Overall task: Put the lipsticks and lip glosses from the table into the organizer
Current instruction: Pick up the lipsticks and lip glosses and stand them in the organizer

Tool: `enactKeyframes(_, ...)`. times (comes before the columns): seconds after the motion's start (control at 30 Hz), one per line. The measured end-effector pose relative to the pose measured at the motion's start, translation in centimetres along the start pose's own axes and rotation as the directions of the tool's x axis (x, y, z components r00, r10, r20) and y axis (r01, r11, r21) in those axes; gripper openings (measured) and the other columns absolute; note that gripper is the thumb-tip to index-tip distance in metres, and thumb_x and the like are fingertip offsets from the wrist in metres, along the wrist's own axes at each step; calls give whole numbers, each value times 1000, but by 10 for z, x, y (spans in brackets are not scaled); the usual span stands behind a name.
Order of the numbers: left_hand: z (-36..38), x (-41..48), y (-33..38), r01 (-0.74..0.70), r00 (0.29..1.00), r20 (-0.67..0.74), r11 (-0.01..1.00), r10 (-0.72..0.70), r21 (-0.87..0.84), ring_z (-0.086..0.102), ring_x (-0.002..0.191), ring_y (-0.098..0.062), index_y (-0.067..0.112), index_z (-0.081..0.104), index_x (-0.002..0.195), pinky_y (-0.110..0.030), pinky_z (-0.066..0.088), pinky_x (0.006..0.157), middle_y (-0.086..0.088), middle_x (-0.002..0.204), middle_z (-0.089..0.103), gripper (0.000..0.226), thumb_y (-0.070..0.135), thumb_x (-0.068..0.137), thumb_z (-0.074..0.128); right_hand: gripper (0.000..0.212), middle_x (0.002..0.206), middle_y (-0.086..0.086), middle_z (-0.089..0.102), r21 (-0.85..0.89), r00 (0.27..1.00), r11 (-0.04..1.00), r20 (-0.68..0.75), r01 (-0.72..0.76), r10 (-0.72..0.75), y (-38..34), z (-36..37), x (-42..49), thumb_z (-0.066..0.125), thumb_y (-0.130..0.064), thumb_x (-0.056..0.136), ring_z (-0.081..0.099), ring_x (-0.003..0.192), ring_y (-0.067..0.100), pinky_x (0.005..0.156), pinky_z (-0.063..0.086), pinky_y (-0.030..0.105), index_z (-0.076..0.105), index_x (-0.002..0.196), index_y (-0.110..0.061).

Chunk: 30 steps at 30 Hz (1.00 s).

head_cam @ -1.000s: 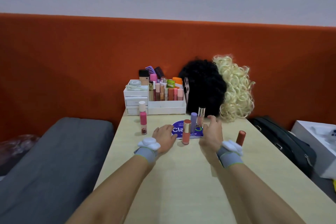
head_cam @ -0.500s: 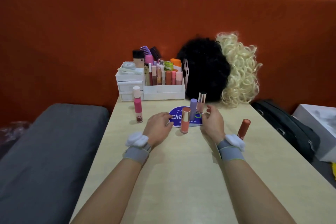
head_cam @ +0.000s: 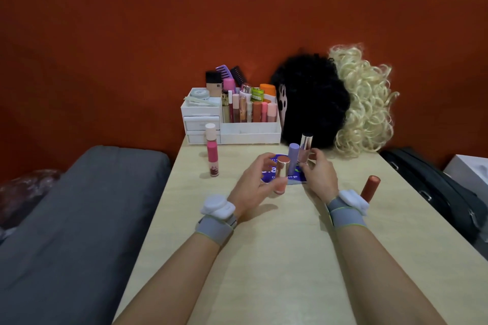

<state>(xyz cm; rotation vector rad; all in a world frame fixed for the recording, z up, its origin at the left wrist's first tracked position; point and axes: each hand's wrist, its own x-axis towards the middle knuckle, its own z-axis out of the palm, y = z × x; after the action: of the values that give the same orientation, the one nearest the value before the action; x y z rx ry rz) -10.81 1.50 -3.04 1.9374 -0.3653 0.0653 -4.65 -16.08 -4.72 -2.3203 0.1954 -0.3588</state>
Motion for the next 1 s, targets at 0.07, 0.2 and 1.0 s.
enactKeyframes(0.07,6,1,2,10,1000,26,1000,-11,22,56,100,-7,22,43,127,-21,48,86,10,110,55,52,21,82,68,51,127,11,62,-23,1000,1000,6,3,-2,-1,0,4,60,-24,86,53,119,35,94,45,42,44,133,-14)
enactKeyframes(0.2,5,4,-3,74,996,-33,986,-80,-152,61,80,-11,21,50,108,-18,53,71,0,94,63,32,9,81,62,52,126,8,63,20,999,999,6,47,-47,-4,-1,9,59,-23,86,57,116,31,96,45,43,41,134,-17)
enactKeyframes(1.0,-4,16,-10,170,956,-127,854,-264,-492,57,97,-8,17,40,131,-37,52,92,-3,121,54,33,19,98,42,29,90,6,52,289,972,944,-213,160,-100,1,5,9,36,-22,100,49,81,21,70,39,23,50,120,-5)
